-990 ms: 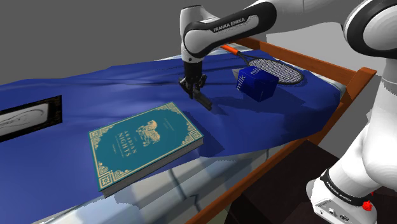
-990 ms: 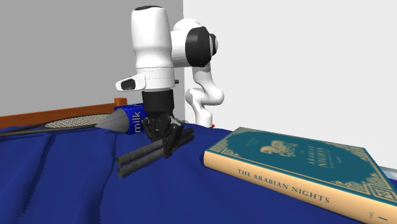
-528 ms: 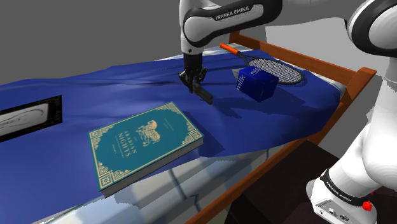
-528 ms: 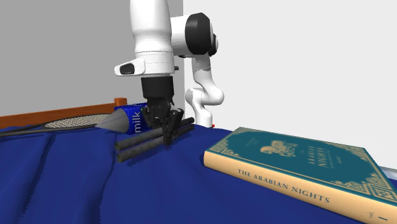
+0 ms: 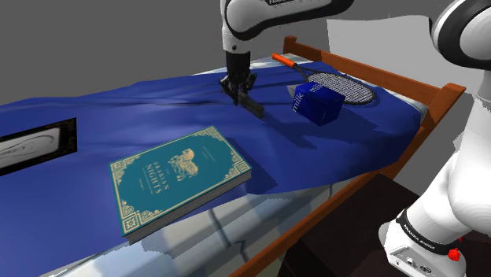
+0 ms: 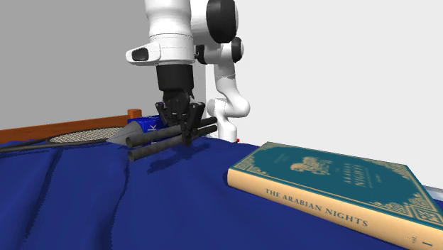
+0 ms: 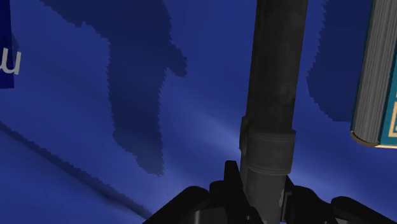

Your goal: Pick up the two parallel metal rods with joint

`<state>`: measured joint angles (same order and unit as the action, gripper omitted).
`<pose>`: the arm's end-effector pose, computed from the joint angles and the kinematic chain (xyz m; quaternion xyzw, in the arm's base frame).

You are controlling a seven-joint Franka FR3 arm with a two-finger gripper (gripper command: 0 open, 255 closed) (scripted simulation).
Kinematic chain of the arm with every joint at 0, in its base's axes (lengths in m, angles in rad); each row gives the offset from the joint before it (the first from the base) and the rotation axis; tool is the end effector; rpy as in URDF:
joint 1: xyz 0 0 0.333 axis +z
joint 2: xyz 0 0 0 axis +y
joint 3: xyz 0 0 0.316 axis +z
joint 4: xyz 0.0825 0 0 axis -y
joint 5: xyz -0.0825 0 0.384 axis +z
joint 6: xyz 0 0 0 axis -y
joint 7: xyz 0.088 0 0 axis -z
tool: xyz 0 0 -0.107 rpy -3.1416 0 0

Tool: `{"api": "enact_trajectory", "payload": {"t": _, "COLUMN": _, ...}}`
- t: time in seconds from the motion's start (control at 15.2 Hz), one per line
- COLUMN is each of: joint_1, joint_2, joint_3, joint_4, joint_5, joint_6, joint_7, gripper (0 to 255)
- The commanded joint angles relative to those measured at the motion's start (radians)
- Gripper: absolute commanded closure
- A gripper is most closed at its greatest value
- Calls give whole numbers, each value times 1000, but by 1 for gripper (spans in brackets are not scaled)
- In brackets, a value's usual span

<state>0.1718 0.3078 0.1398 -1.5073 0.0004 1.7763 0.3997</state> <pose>0.6222 0.1891 0.4877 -0.9985 0.0469 0.0242 0.0138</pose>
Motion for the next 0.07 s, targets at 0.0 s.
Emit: {"api": "enact_trajectory", "payload": {"t": 0.0, "joint_1": 0, "joint_2": 1, "joint_3": 0, "joint_4": 9, "joint_5": 0, "joint_6": -9, "joint_7": 0, "gripper": 255}}
